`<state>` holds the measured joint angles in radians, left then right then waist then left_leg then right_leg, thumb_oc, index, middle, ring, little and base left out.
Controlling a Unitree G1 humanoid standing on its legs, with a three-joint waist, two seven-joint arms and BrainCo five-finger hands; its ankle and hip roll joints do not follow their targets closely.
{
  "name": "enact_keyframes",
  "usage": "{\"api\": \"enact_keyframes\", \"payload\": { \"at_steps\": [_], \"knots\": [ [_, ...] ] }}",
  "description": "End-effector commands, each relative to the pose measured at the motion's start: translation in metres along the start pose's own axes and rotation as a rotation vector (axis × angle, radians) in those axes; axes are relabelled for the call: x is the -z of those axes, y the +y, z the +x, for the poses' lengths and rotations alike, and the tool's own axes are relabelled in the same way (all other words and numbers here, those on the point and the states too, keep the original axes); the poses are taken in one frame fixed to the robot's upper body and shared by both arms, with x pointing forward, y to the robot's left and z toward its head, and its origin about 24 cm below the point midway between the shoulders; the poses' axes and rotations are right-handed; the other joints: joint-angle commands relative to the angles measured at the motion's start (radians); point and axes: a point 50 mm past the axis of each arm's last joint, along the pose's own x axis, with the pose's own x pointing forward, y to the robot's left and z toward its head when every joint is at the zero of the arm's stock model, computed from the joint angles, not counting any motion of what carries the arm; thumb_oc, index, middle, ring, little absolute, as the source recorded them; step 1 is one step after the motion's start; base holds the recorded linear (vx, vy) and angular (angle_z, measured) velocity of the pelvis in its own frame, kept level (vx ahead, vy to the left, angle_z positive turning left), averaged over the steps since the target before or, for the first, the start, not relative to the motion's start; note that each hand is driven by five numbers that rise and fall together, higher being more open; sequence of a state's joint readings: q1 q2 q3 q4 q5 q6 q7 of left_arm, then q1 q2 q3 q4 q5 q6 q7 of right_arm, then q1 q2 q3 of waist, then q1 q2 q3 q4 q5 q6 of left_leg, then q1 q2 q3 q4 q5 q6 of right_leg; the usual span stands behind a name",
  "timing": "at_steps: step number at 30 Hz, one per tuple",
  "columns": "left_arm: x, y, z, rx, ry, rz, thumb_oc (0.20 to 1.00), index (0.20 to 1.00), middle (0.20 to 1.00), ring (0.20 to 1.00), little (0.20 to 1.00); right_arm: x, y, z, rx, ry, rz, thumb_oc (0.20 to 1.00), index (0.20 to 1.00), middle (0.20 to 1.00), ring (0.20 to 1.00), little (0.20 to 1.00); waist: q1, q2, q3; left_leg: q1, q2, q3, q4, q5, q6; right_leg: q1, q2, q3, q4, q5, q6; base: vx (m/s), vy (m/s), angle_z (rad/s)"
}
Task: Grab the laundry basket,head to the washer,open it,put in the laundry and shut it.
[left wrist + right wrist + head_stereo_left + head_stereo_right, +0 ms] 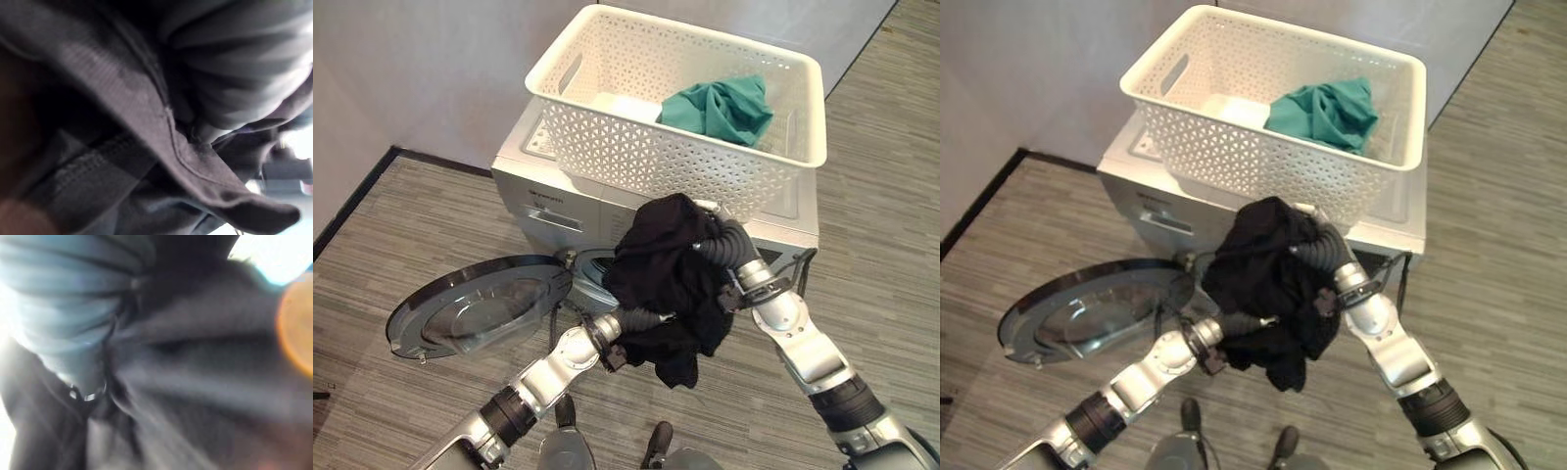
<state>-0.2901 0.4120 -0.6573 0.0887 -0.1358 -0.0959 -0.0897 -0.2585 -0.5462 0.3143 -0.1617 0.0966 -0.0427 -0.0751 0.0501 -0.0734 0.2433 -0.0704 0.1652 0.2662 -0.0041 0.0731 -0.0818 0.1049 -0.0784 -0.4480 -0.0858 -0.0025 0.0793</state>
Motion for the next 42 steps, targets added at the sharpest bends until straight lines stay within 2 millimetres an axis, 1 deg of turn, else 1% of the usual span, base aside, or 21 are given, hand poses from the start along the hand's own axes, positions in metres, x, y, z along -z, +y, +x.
{"api": "enact_keyframes", "payload": {
  "at_steps": [1, 10, 11, 12, 13, 16, 18, 19, 20, 22, 25, 26, 29, 30, 32, 33, 34, 37, 40, 41, 42],
  "knots": [
    [-0.017, 0.010, 0.003, -0.047, -0.122, 0.048, 0.200, 0.200, 0.200, 0.200, 0.200, -0.024, -0.020, -0.006, 0.018, -0.136, 0.024, 1.000, 1.000, 1.000, 1.000, 1.000, 0.005, -0.016, -0.028, -0.090, 0.035, -0.002, -0.027, 0.091, -0.014, -0.009, -0.004, 0.005, 0.074, -0.099, -0.003, 0.00, -0.013, 0.03],
    [0.016, 0.038, -0.045, -0.212, 0.002, 0.043, 0.200, 0.200, 0.200, 0.200, 0.200, 0.012, -0.042, -0.062, 0.000, 0.053, 0.055, 1.000, 1.000, 1.000, 1.000, 1.000, -0.015, -0.019, -0.061, -0.072, 0.043, 0.015, -0.037, 0.094, -0.021, -0.001, -0.001, 0.009, 0.067, -0.099, 0.002, 0.00, 0.002, 0.00],
    [0.022, 0.043, -0.058, -0.248, 0.029, 0.032, 0.200, 0.200, 0.200, 0.200, 0.200, 0.030, -0.049, -0.087, 0.004, 0.174, 0.053, 1.000, 1.000, 1.000, 1.000, 1.000, -0.028, -0.021, -0.067, -0.068, 0.044, 0.021, -0.040, 0.096, -0.023, 0.002, -0.001, 0.009, 0.067, -0.098, 0.003, 0.00, 0.006, -0.07],
    [0.023, 0.042, -0.058, -0.246, 0.030, 0.030, 0.200, 0.200, 0.200, 0.200, 0.200, 0.030, -0.049, -0.088, 0.003, 0.176, 0.054, 1.000, 1.000, 1.000, 1.000, 1.000, -0.027, -0.020, -0.070, -0.068, 0.044, 0.021, -0.041, 0.096, -0.023, 0.001, -0.001, 0.009, 0.067, -0.098, 0.003, 0.00, 0.010, -0.10],
    [0.032, 0.044, -0.074, -0.272, 0.073, 0.002, 0.200, 0.200, 0.200, 0.200, 0.200, 0.058, -0.053, -0.122, -0.002, 0.364, 0.055, 1.000, 1.000, 1.000, 1.000, 1.000, -0.040, -0.020, -0.074, -0.066, 0.046, 0.026, -0.044, 0.100, -0.025, 0.002, -0.001, 0.009, 0.070, -0.099, 0.004, 0.00, 0.003, -0.10],
    [0.039, 0.045, -0.086, -0.291, 0.113, -0.023, 0.200, 0.200, 0.200, 0.200, 0.200, 0.080, -0.054, -0.153, -0.018, 0.530, 0.057, 1.000, 1.000, 1.000, 1.000, 1.000, -0.049, -0.023, -0.088, -0.054, 0.045, 0.012, -0.053, 0.087, -0.038, 0.011, 0.001, 0.028, 0.071, -0.115, 0.006, 0.05, -0.018, -0.06],
    [0.048, 0.042, -0.094, -0.299, 0.152, -0.048, 0.200, 0.200, 0.200, 0.200, 0.200, 0.105, -0.045, -0.182, -0.032, 0.694, 0.116, 1.000, 1.000, 1.000, 1.000, 1.000, -0.051, -0.024, -0.090, -0.049, 0.045, 0.013, -0.054, 0.088, -0.040, 0.017, 0.001, 0.027, 0.073, -0.117, 0.006, 0.04, -0.019, -0.04],
    [0.060, 0.035, -0.097, -0.317, 0.195, -0.115, 0.200, 0.200, 0.200, 0.200, 0.200, 0.133, -0.030, -0.216, -0.008, 0.885, 0.165, 1.000, 1.000, 1.000, 1.000, 1.000, -0.051, -0.021, -0.092, -0.045, 0.044, 0.014, -0.055, 0.086, -0.038, 0.018, 0.000, 0.026, 0.073, -0.115, 0.008, 0.00, 0.000, 0.00],
    [0.060, 0.036, -0.097, -0.319, 0.196, -0.114, 0.200, 0.200, 0.200, 0.200, 0.200, 0.135, -0.029, -0.215, -0.008, 0.882, 0.164, 1.000, 1.000, 1.000, 1.000, 1.000, -0.052, -0.022, -0.092, -0.044, 0.044, 0.015, -0.056, 0.086, -0.038, 0.018, 0.000, 0.027, 0.072, -0.115, 0.008, 0.00, 0.000, 0.00],
    [0.077, 0.028, -0.097, -0.351, 0.256, -0.186, 0.200, 0.200, 0.200, 0.200, 0.200, 0.167, -0.002, -0.256, 0.070, 1.127, 0.214, 1.000, 1.000, 1.000, 1.000, 1.000, -0.051, -0.019, -0.091, -0.044, 0.040, 0.014, -0.058, 0.084, -0.034, 0.018, -0.001, 0.024, 0.067, -0.111, 0.011, 0.00, 0.000, 0.00],
    [0.084, 0.022, -0.093, -0.367, 0.285, -0.223, 0.200, 0.200, 0.200, 0.200, 0.200, 0.183, 0.019, -0.271, 0.113, 1.264, 0.215, 1.000, 1.000, 1.000, 1.000, 1.000, -0.044, -0.017, -0.079, -0.053, 0.038, 0.008, -0.056, 0.083, -0.030, 0.012, -0.003, 0.023, 0.067, -0.110, 0.011, -0.02, -0.007, -0.01],
    [0.089, 0.016, -0.084, -0.367, 0.300, -0.245, 0.200, 0.200, 0.200, 0.200, 0.200, 0.194, 0.040, -0.290, 0.117, 1.416, 0.203, 1.000, 1.000, 1.000, 1.000, 1.000, -0.033, -0.012, -0.054, -0.076, 0.036, -0.003, -0.048, 0.083, -0.026, -0.001, -0.003, 0.019, 0.070, -0.110, 0.009, -0.07, -0.021, 0.02],
    [0.086, 0.011, -0.055, -0.352, 0.290, -0.245, 0.200, 0.200, 0.200, 0.200, 0.200, 0.202, 0.073, -0.293, 0.113, 1.550, 0.222, 1.000, 1.000, 1.000, 1.000, 1.000, -0.016, -0.001, 0.014, -0.142, 0.032, -0.034, -0.012, 0.083, -0.022, -0.046, -0.004, 0.008, 0.091, -0.112, 0.000, -0.17, -0.049, 0.13],
    [0.086, 0.011, -0.055, -0.352, 0.289, -0.245, 0.200, 0.200, 0.200, 0.200, 0.200, 0.202, 0.073, -0.292, 0.113, 1.549, 0.222, 1.000, 1.000, 1.000, 1.000, 1.000, -0.017, -0.001, 0.014, -0.143, 0.032, -0.034, -0.011, 0.083, -0.022, -0.046, -0.004, 0.008, 0.091, -0.112, 0.000, -0.22, -0.044, 0.36],
    [0.069, 0.020, -0.024, -0.378, 0.218, -0.212, 0.200, 0.200, 0.200, 0.200, 0.200, 0.204, 0.095, -0.268, 0.024, 1.526, 0.196, 1.000, 1.000, 1.000, 1.000, 1.000, -0.010, 0.010, 0.088, -0.208, 0.031, -0.052, 0.020, 0.090, -0.019, -0.134, -0.012, 0.007, 0.157, -0.118, -0.012, -0.24, -0.010, 0.28],
    [0.069, 0.021, -0.023, -0.380, 0.215, -0.210, 0.200, 0.200, 0.200, 0.200, 0.200, 0.205, 0.095, -0.267, 0.025, 1.522, 0.196, 1.000, 1.000, 1.000, 1.000, 1.000, -0.010, 0.010, 0.089, -0.212, 0.032, -0.052, 0.022, 0.089, -0.019, -0.139, -0.013, 0.008, 0.162, -0.120, -0.012, -0.31, 0.020, 0.11],
    [0.056, 0.037, -0.006, -0.425, 0.166, -0.173, 0.200, 0.200, 0.200, 0.200, 0.200, 0.205, 0.103, -0.241, -0.053, 1.440, 0.150, 1.000, 1.000, 1.000, 1.000, 1.000, -0.013, 0.009, 0.135, -0.265, 0.035, -0.057, 0.049, 0.094, -0.017, -0.221, -0.023, 0.016, 0.238, -0.129, -0.021, -0.22, 0.016, 0.07],
    [0.037, 0.064, 0.016, -0.511, 0.118, -0.113, 0.200, 0.200, 0.200, 0.200, 0.200, 0.202, 0.107, -0.211, -0.146, 1.319, 0.056, 1.000, 1.000, 1.000, 1.000, 1.000, -0.023, -0.004, 0.178, -0.362, 0.045, -0.062, 0.105, 0.102, -0.018, -0.322, -0.042, 0.012, 0.334, -0.152, -0.027, -0.21, -0.002, -0.02],
    [0.028, 0.074, 0.026, -0.539, 0.094, -0.091, 0.200, 0.200, 0.200, 0.200, 0.200, 0.201, 0.107, -0.203, -0.166, 1.284, 0.025, 1.000, 1.000, 1.000, 1.000, 1.000, -0.033, -0.011, 0.183, -0.407, 0.050, -0.071, 0.129, 0.101, -0.019, -0.361, -0.049, 0.008, 0.366, -0.166, -0.030, -0.12, -0.040, -0.01],
    [0.003, 0.103, 0.042, -0.619, 0.043, -0.021, 0.200, 0.200, 0.200, 0.200, 0.200, 0.200, 0.105, -0.193, -0.202, 1.228, -0.036, 1.000, 1.000, 1.000, 1.000, 1.000, -0.056, -0.031, 0.205, -0.499, 0.061, -0.088, 0.171, 0.103, -0.020, -0.454, -0.060, 0.002, 0.443, -0.187, -0.039, -0.14, -0.052, 0.05],
    [0.002, 0.104, 0.043, -0.620, 0.041, -0.020, 0.200, 0.200, 0.200, 0.200, 0.200, 0.200, 0.105, -0.193, -0.201, 1.226, -0.037, 1.000, 1.000, 1.000, 1.000, 1.000, -0.057, -0.031, 0.203, -0.506, 0.061, -0.090, 0.174, 0.102, -0.020, -0.461, -0.062, 0.002, 0.447, -0.190, -0.039, -0.19, -0.061, 0.11]
  ]
}}
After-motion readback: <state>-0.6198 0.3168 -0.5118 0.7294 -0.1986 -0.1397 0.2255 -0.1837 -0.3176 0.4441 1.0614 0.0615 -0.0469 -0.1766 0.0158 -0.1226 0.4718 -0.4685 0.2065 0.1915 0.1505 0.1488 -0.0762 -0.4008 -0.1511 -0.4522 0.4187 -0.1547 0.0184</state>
